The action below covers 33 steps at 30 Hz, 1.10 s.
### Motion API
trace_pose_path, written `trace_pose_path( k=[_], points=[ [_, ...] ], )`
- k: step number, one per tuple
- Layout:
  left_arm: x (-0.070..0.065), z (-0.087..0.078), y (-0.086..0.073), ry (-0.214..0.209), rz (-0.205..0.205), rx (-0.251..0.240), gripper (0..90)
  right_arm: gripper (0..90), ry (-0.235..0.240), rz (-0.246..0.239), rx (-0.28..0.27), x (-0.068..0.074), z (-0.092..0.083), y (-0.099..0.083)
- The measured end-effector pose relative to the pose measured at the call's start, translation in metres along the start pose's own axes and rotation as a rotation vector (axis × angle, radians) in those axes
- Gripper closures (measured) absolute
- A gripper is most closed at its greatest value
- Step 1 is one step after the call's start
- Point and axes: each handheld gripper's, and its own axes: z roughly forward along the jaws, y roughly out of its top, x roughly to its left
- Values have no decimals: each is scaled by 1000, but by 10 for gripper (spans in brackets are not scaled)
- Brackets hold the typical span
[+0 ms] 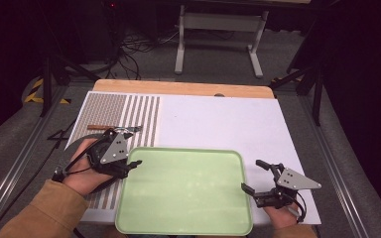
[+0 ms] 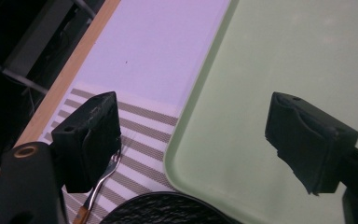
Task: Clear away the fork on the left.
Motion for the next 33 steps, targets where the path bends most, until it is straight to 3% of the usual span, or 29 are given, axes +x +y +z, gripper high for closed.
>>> trace_pose_path(
  k=[6, 14, 17, 23, 27, 33],
  points=[
    [8, 2, 4, 33, 78, 77, 207, 79, 0, 1, -3, 0, 0, 0],
    [24, 5, 2, 41, 137, 171, 232, 80, 0, -1, 0, 0, -1, -1],
    [31, 5, 2, 27, 145, 197, 242, 80, 2, -1, 3, 0, -1, -1],
    [42, 7, 1, 46, 151, 224, 241, 80, 3, -4, 4, 0, 0, -1],
    [50, 11, -1, 47, 168, 268, 253, 80, 0, -3, 7, 0, -1, -2],
    [59, 17, -6, 49, 198, 294, 288, 80, -2, -1, 8, 0, -1, -2]
  ],
)
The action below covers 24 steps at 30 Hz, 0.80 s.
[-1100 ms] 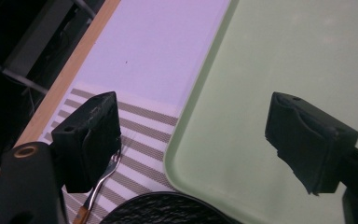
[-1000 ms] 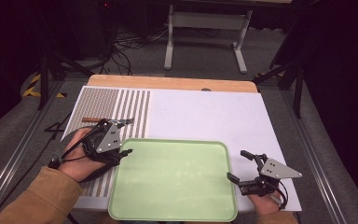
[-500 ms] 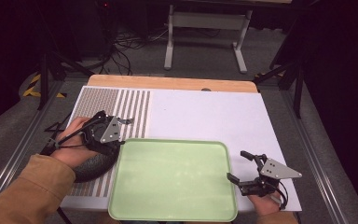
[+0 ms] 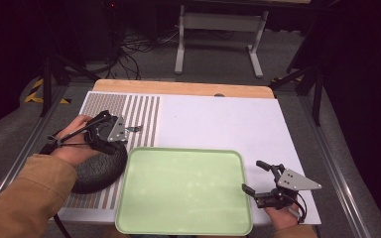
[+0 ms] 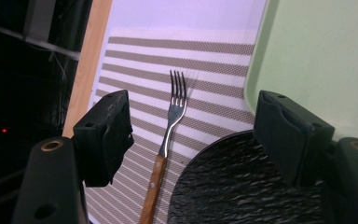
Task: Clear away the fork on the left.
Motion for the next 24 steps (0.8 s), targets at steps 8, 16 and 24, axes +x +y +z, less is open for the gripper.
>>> trace_pose_path(
  k=[8, 16, 24],
  points=[
    [13, 21, -6, -14, 26, 63, 289, 80, -19, -10, 23, -3, -2, 1],
    [24, 36, -8, -28, 42, 106, 291, 83, -21, -63, 62, 1, 4, 4],
    [36, 52, -15, -41, 37, 170, 321, 84, -30, -53, 69, -1, 3, 3]
  ],
)
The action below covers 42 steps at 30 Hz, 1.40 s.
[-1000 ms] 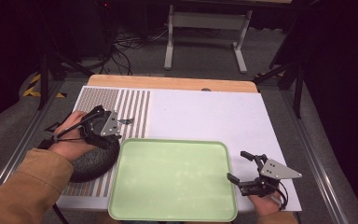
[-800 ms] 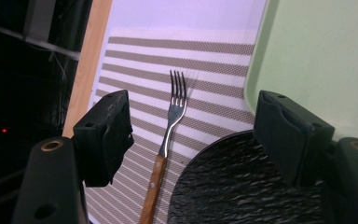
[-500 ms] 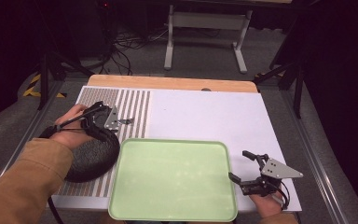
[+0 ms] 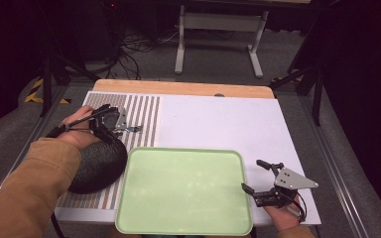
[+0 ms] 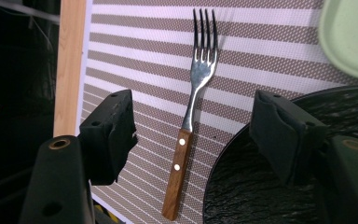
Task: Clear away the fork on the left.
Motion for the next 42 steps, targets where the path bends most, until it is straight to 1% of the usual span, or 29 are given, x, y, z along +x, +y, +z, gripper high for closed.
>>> trace_pose_path(
  k=[1, 5, 6, 8, 9, 11, 14, 15, 17, 20, 22, 23, 24, 26, 27, 28, 29, 30, 31, 34, 35, 36, 37, 38, 41, 42],
  points=[
    [1, 3, -2, -6, -23, -15, 322, 85, -3, 0, 1, 0, 0, 0],
    [6, 8, -6, -16, -29, -6, 326, 86, -12, -2, 5, 1, -3, 0],
    [7, 9, -7, -16, -28, 3, 329, 86, -13, -3, 4, 1, -4, 0],
    [10, 13, -10, -4, -48, 31, 335, 86, -19, -4, 5, 1, -5, -1],
    [13, 15, -12, -19, -59, 31, 329, 86, -22, -5, 6, 1, -6, -1],
    [15, 17, -16, -12, -67, 43, 335, 86, -23, -5, 6, 1, -7, -1],
    [18, 19, -19, -14, -76, 32, 339, 86, -24, -6, 7, 1, -7, -2],
    [18, 18, -19, -11, -73, 42, 340, 86, -23, -6, 7, 1, -7, -2],
    [18, 19, -20, -7, -68, 45, 343, 86, -22, -8, 9, 1, -7, -2],
    [20, 20, -22, -16, -44, 28, 348, 86, -19, -7, 8, 2, -6, -2],
    [20, 20, -22, -10, -37, 38, 353, 86, -17, -12, 9, 2, -6, -2],
    [22, 22, -23, -27, -28, 39, 354, 86, -17, -13, 9, 2, -5, -2],
    [22, 24, -23, -35, -18, 41, 354, 86, -17, -13, 9, 2, -5, -2],
    [23, 25, -24, -27, -2, 57, 362, 86, -17, -12, 9, 2, -5, -2],
    [24, 26, -25, -33, -10, 49, 365, 86, -18, -14, 10, 1, -6, -2],
    [24, 26, -25, -24, -9, 58, 366, 86, -19, -13, 10, 1, -6, -2],
    [25, 27, -25, -33, -11, 46, 370, 86, -20, -13, 9, 1, -6, -2],
    [25, 28, -26, -38, -10, 45, 372, 86, -20, -9, 8, 1, -6, -2],
    [25, 28, -26, -33, -7, 55, 375, 86, -20, -9, 8, 1, -6, -2],
    [26, 30, -27, -39, -7, 58, 379, 86, -21, -11, 10, 1, -6, -2],
    [27, 30, -28, -28, -14, 70, 380, 87, -21, -12, 10, 1, -6, -2],
    [27, 30, -28, -28, -14, 70, 382, 87, -21, -12, 10, 1, -6, -2],
    [27, 32, -30, -38, -20, 60, 382, 87, -21, -12, 10, 1, -7, -2],
    [27, 33, -30, -32, -14, 68, 385, 87, -20, -9, 7, 1, -7, -2],
    [26, 34, -30, -32, -13, 75, 398, 87, -20, -9, 6, 1, -7, -2],
    [26, 35, -30, -26, -8, 83, 397, 88, -23, -19, 12, 2, -7, -2]
  ],
)
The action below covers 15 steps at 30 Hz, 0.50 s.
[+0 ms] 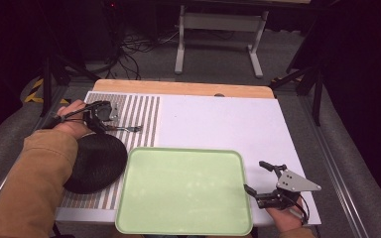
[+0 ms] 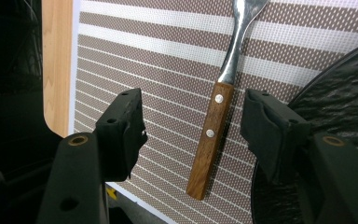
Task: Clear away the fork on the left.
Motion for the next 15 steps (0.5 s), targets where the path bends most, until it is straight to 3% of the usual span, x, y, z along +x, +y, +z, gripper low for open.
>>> trace_pose_path(
  k=[8, 15],
  points=[
    [0, 6, -1, 1, 12, 25, 401, 89, -1, -9, 4, 2, 1, 0],
    [2, 15, -2, -32, 15, 11, 405, 92, -14, -2, 3, 1, -1, -2]
  ],
)
